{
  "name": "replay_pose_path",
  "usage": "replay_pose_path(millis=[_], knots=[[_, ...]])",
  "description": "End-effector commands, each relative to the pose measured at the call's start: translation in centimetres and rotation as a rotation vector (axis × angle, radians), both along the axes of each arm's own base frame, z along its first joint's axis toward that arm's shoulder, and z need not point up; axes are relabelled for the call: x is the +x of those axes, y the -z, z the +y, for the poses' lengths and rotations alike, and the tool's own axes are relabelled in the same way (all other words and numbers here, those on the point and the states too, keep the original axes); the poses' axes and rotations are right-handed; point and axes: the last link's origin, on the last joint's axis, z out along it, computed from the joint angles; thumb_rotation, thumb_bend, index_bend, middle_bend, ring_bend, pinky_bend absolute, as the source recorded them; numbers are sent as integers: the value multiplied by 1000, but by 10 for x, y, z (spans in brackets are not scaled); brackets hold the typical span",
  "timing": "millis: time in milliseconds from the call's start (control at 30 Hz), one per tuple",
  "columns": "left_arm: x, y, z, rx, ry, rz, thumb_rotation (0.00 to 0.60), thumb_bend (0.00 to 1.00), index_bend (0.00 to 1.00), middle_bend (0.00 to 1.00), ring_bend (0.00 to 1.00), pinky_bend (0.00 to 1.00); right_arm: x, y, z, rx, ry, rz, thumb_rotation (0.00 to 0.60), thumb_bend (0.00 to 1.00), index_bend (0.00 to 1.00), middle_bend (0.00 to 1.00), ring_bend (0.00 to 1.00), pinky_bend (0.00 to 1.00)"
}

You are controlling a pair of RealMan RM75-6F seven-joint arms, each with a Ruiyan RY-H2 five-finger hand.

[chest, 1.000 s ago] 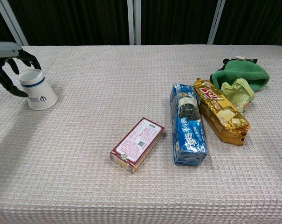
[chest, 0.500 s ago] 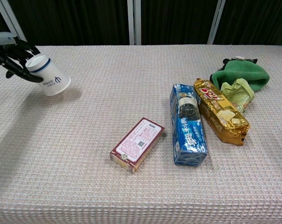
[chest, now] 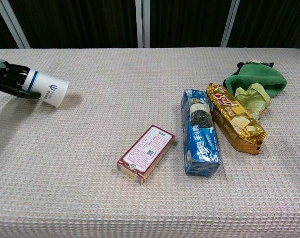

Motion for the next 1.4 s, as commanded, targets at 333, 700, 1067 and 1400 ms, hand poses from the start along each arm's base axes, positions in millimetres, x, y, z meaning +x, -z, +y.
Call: replay_pose_path(millis=[333, 700, 1067, 1400], knots=[[3, -57, -7, 65, 249, 628, 600, 217, 166, 178, 114, 156, 1, 0, 2, 3, 0, -9, 600, 214, 177, 140, 15, 111], [53, -25, -3, 29, 451, 972, 600, 218, 166, 151, 114, 156, -2, -3, 2, -3, 13, -8, 600, 214, 177, 140, 15, 111], [64, 6, 17, -62, 473, 1129, 600, 218, 166, 144, 114, 157, -8, -5, 6, -11, 31, -14, 600, 214, 177, 140, 15, 111], [63, 18, 21, -42, 354, 888, 600, 239, 466, 401, 306, 300, -13, -5, 8, -14, 42, -20, 600, 214, 177, 140, 16, 111]])
